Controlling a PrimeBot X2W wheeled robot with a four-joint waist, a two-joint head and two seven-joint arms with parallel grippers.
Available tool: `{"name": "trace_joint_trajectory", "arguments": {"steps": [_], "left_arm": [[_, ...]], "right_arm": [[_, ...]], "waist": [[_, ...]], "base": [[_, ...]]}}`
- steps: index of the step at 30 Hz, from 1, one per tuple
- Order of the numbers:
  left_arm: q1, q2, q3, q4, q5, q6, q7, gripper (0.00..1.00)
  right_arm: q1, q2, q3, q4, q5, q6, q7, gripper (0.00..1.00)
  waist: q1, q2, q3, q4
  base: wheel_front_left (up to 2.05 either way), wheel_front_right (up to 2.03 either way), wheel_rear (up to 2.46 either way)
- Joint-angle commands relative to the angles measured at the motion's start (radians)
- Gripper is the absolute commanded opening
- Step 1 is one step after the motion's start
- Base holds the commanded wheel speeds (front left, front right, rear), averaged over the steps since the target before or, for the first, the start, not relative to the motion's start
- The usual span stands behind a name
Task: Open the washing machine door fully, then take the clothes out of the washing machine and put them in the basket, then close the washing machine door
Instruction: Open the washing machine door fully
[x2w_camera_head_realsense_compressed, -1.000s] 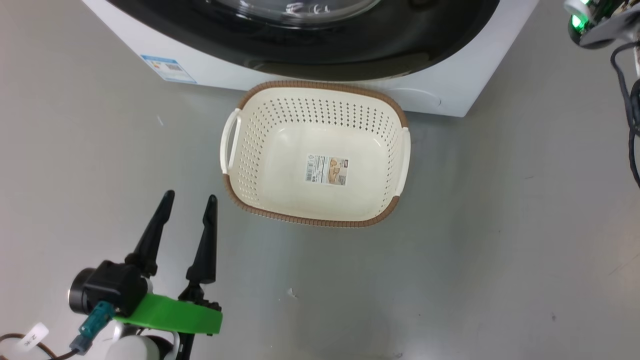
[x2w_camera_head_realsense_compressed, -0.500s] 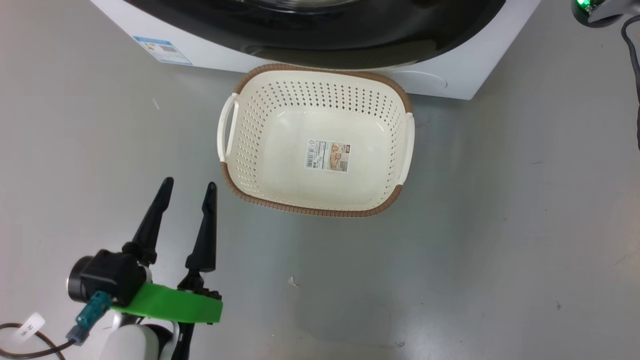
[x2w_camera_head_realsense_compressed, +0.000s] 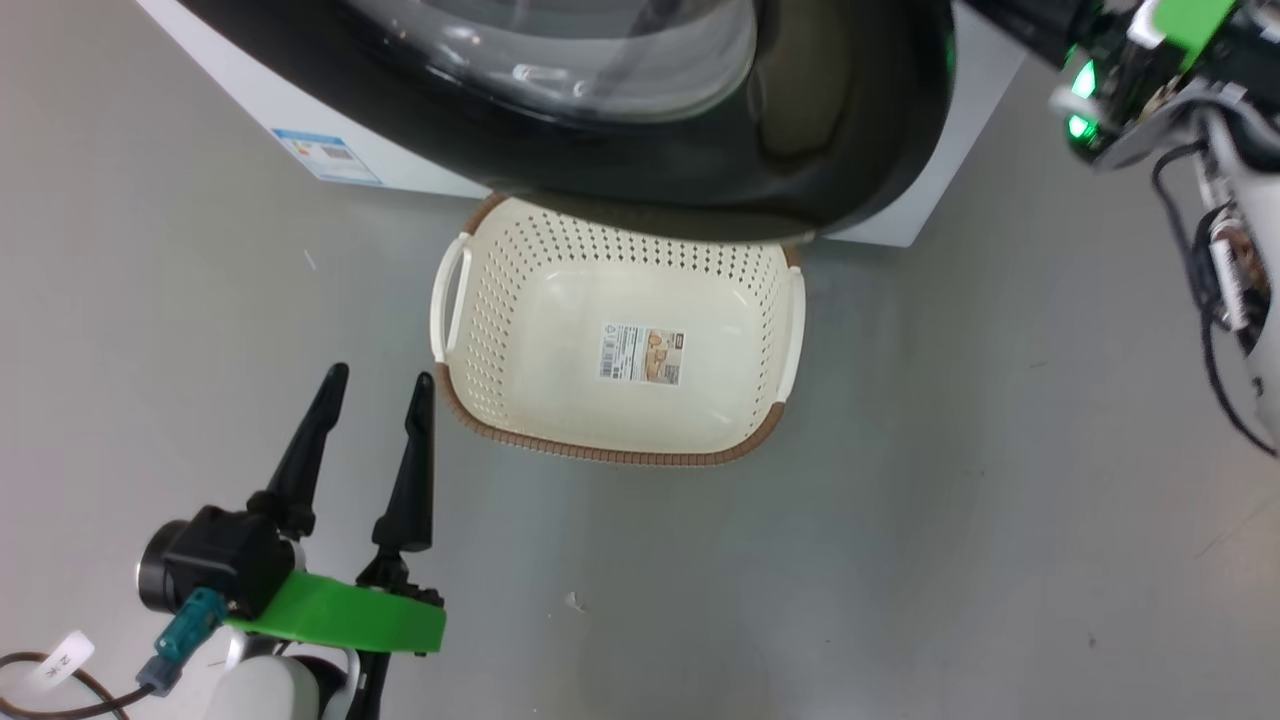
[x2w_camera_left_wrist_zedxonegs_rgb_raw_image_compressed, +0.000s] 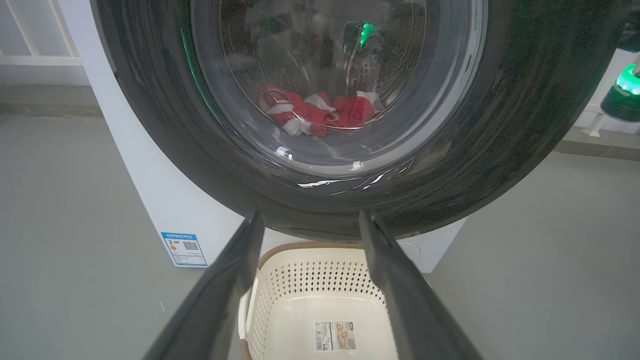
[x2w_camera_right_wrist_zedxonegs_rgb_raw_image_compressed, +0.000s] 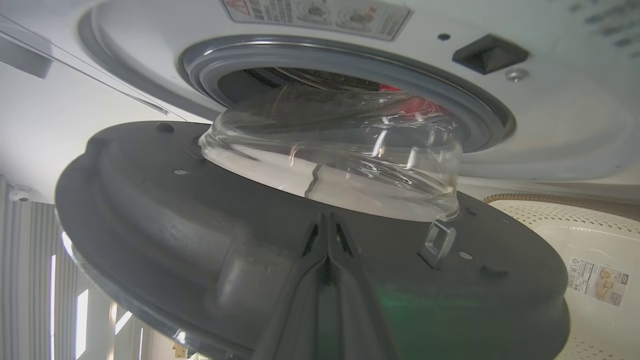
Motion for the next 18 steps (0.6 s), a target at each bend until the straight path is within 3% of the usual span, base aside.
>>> {"name": "trace_joint_trajectory", "arguments": {"steps": [1, 18], "left_arm": [[0.016, 0.018, 0.031, -0.016, -0.001, -0.005, -0.009, 1.00], [0.109, 0.018, 0.033, -0.009, 0.019, -0.005, -0.009, 1.00]], "right_arm": [[0.036, 0.030, 0.017, -0.040, 0.001, 0.007, 0.015, 0.00], [0.292, 0.065, 0.070, -0.210, 0.022, 0.007, 0.066, 0.00]], "waist": [[0.0000, 0.0000, -0.024, -0.006], [0.0000, 0.0000, -0.162, 0.014]], "base": [[0.00, 0.00, 0.00], [0.00, 0.00, 0.00]]}}
